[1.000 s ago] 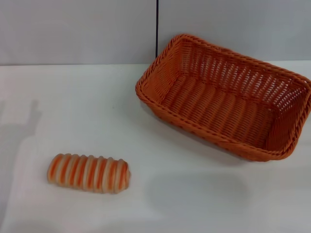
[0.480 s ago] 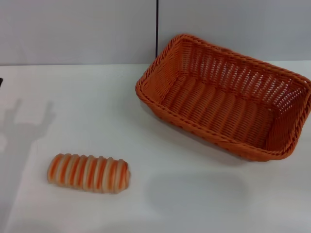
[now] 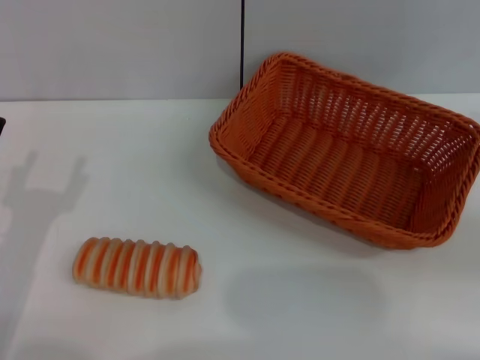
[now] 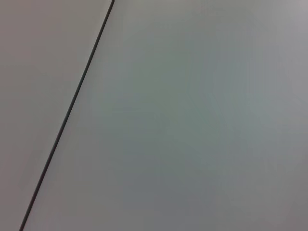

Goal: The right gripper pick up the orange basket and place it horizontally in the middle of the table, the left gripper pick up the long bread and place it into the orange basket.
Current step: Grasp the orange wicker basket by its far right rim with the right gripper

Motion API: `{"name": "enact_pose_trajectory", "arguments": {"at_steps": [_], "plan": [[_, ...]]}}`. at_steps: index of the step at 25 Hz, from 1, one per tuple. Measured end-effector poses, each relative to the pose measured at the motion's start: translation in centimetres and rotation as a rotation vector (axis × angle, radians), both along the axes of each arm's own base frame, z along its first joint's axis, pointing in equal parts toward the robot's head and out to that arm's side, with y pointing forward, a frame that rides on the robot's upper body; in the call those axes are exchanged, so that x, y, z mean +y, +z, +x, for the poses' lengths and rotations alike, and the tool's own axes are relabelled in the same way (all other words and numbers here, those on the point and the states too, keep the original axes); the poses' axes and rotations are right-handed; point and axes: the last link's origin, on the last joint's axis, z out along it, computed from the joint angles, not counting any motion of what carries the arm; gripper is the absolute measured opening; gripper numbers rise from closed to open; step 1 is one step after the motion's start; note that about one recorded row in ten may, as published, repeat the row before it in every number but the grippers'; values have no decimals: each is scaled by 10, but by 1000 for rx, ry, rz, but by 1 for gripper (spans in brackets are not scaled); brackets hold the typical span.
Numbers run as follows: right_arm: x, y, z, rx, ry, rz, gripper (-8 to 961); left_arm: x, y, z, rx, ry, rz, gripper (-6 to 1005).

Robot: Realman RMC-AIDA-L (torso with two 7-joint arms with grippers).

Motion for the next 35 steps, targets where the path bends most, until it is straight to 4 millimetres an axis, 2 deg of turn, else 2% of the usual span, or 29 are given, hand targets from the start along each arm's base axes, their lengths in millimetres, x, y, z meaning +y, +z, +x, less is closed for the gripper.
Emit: {"name": "enact_pose_trajectory", "arguments": {"at_steps": [4, 7, 11, 17, 20, 21, 25, 29, 30, 34, 35], "plan": [[4, 1, -10, -65, 38, -58, 456, 1, 1, 0, -1, 0, 3, 860], [14, 4, -23, -205, 72, -199, 454, 2, 1, 1, -1, -4, 4, 860], [21, 9, -31, -281, 82, -319, 455, 6, 0, 3, -1, -11, 2, 860], [25, 34, -47, -387, 35, -411, 472, 10, -2, 4, 1, -9, -11, 859], [31, 57, -54, -414, -50, -435, 481, 10, -3, 2, 1, 1, -17, 859], [31, 57, -54, -414, -50, -435, 520, 10, -3, 2, 1, 1, -17, 859], [48, 80, -63, -450, -144, -493, 678, 9, -4, 2, 0, 5, -21, 859], [52, 91, -70, -463, -194, -503, 680, 9, -4, 2, -2, 9, -24, 859], [52, 99, -74, -479, -227, -505, 681, 8, -5, 1, -4, 11, -25, 859], [50, 100, -79, -542, -250, -559, 683, 7, -6, 1, -8, 16, -27, 859], [49, 93, -79, -604, -264, -621, 683, 6, -6, 0, -8, 23, -31, 859]]}}
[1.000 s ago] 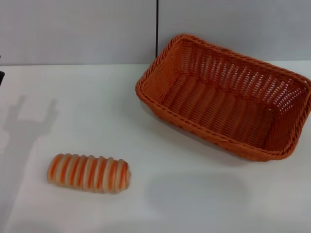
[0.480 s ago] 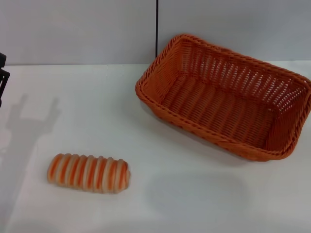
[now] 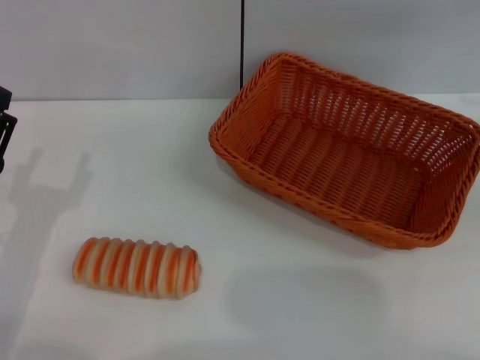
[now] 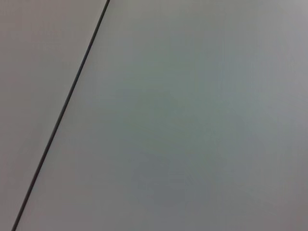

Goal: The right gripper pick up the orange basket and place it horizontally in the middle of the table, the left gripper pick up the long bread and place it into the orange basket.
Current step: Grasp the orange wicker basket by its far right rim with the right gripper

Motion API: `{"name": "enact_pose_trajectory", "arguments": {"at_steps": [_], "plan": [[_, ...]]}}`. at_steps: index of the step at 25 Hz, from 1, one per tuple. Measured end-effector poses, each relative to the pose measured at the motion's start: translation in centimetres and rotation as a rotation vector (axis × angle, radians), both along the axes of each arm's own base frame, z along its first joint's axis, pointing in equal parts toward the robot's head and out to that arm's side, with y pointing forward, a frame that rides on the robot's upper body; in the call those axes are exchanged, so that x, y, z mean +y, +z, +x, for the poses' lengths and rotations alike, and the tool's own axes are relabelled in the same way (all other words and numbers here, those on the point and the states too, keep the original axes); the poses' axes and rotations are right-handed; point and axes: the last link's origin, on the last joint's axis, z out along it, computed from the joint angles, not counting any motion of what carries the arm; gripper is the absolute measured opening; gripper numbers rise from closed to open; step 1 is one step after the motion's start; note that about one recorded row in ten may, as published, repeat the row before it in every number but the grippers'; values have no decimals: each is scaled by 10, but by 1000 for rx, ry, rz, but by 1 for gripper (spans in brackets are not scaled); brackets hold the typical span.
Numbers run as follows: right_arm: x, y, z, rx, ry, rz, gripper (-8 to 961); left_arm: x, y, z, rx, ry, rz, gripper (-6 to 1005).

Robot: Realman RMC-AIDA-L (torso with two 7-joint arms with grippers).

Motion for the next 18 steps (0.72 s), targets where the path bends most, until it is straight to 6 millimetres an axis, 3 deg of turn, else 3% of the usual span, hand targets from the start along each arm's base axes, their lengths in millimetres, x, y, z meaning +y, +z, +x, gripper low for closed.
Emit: {"name": "enact_pose_trajectory", "arguments": {"at_steps": [18], "plan": [[7, -44, 51, -281, -213, -173, 692, 1, -6, -2, -11, 31, -27, 859]]}}
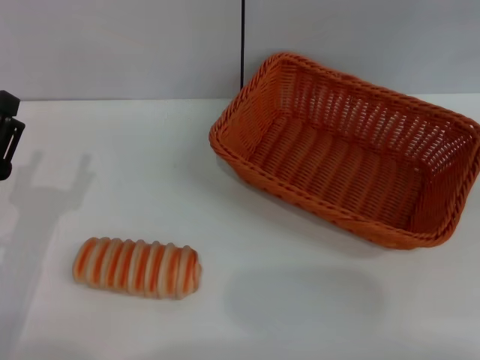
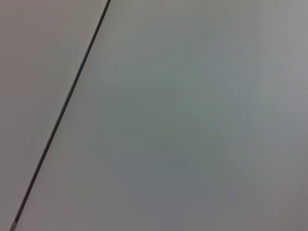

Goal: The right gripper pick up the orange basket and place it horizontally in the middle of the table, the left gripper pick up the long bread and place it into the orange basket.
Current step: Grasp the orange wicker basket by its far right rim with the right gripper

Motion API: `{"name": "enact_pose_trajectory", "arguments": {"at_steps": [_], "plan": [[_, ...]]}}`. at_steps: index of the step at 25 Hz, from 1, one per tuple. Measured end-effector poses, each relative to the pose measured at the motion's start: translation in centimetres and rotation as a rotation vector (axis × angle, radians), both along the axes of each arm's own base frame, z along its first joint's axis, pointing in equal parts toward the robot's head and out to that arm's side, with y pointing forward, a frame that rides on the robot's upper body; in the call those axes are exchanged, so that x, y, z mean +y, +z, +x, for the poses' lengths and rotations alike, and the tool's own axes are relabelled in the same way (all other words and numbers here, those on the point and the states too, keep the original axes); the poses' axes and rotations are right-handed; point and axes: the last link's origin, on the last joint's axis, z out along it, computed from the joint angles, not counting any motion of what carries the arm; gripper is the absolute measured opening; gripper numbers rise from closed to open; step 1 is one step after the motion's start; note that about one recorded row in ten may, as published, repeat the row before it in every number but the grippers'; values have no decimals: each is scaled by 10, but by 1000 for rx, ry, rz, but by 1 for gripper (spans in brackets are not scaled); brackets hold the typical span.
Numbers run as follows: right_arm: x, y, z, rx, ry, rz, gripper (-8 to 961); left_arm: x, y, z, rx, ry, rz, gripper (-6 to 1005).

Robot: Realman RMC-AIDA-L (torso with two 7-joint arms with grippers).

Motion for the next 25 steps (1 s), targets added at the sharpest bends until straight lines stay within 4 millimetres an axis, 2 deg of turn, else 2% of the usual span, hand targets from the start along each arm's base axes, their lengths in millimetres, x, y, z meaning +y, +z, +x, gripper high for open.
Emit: {"name": "enact_pose_trajectory", "arguments": {"at_steps": [7, 12, 18, 25], "plan": [[8, -11, 19, -8, -52, 6, 696, 0, 0, 0, -1, 0, -1, 858], [12, -16, 24, -18, -67, 8, 699, 0, 0, 0, -1, 2, -1, 858], [18, -21, 28, 4, -72, 50, 702, 0, -2, 1, 1, -6, -11, 858], [20, -37, 29, 48, -47, 76, 705, -1, -4, 2, -10, -4, -16, 858]]}}
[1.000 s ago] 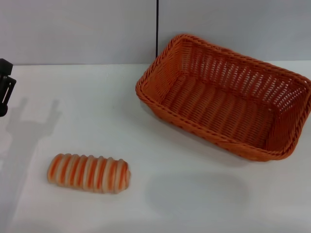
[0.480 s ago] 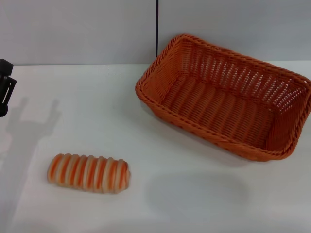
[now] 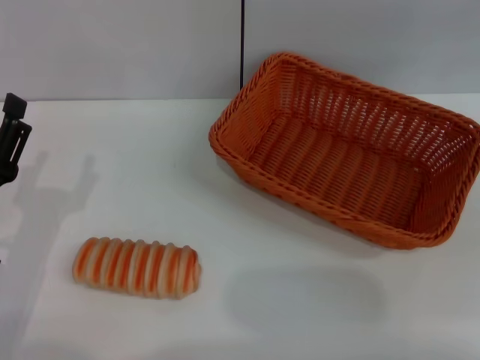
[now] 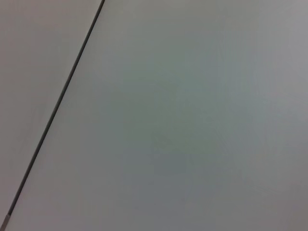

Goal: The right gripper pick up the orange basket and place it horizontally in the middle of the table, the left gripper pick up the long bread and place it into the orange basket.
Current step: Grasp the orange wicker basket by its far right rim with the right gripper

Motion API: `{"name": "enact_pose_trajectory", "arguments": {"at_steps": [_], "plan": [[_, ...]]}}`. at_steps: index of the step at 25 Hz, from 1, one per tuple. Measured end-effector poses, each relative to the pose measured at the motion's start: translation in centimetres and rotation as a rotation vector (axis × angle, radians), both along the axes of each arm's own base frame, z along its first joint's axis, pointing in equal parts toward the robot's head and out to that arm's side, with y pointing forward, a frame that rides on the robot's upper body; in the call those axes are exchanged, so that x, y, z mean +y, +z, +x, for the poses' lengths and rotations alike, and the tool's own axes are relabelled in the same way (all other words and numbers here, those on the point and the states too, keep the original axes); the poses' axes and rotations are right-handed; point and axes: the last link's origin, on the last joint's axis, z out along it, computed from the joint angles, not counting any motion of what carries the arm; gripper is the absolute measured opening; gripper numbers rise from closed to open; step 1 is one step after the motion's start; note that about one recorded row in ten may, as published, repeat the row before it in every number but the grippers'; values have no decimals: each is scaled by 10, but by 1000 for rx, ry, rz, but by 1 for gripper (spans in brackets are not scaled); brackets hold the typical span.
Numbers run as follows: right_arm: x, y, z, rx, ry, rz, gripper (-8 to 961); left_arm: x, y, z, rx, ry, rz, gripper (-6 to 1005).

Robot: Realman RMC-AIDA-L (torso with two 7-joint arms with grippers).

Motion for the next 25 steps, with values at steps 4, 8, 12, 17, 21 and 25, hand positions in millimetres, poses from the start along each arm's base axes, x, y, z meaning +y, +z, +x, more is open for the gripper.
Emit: {"name": "enact_pose_trajectory", "arguments": {"at_steps": [4, 8, 12, 17, 21, 25], "plan": [[0, -9, -2, 8, 20, -15, 707, 0, 0, 0, 0, 1, 0, 858], [1, -12, -5, 16, 28, -17, 709, -1, -1, 0, 1, -4, -6, 858], [2, -14, -3, 16, 21, -11, 709, -2, -1, 2, -3, -9, -6, 858], [4, -17, 1, 7, 12, -7, 710, -2, -2, 3, -12, -12, -6, 858], [4, -20, 1, 10, 11, -11, 709, -2, -2, 3, -14, -14, -6, 857], [4, -23, 0, 13, 16, -14, 706, -2, -2, 3, -16, -16, -6, 857]]}}
